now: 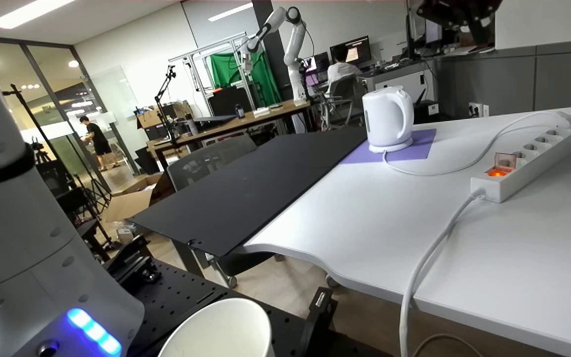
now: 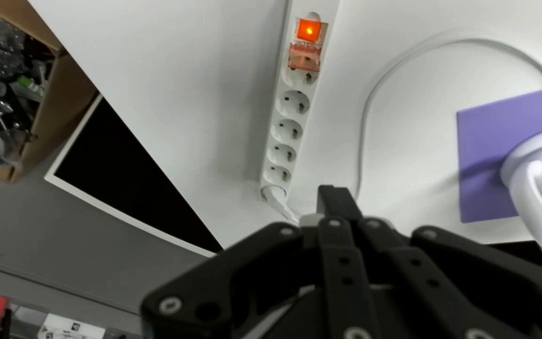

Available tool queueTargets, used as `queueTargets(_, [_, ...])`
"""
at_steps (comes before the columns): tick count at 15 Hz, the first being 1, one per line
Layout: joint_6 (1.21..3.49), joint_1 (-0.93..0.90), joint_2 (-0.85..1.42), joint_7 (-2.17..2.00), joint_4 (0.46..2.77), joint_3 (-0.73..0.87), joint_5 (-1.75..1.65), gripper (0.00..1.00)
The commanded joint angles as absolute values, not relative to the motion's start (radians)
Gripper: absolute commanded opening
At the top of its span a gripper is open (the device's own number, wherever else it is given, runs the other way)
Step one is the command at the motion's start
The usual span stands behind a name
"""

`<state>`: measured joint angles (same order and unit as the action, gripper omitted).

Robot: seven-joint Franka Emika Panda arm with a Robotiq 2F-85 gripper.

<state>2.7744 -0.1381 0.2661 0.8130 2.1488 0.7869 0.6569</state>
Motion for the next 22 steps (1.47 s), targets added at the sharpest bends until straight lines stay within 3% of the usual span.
queueTargets(1, [2.638, -0.062, 0.440, 0.748, 1.996, 0.796, 0.659, 0.00])
queueTargets(2, [2.749, 0.053, 0.299, 0.715, 2.099, 0.633, 0.530, 0.01])
queueTargets(13, [2.695, 0.103, 0.386, 0.670, 2.026, 0.614, 0.473, 0.00])
queueTargets(19, [2.673, 0.437, 0.453, 0.606, 1.974, 0.289, 0.362, 0.00])
queueTargets(22, [2.685, 0.532, 0.498, 0.613, 1.954, 0.199, 0.380, 0.00])
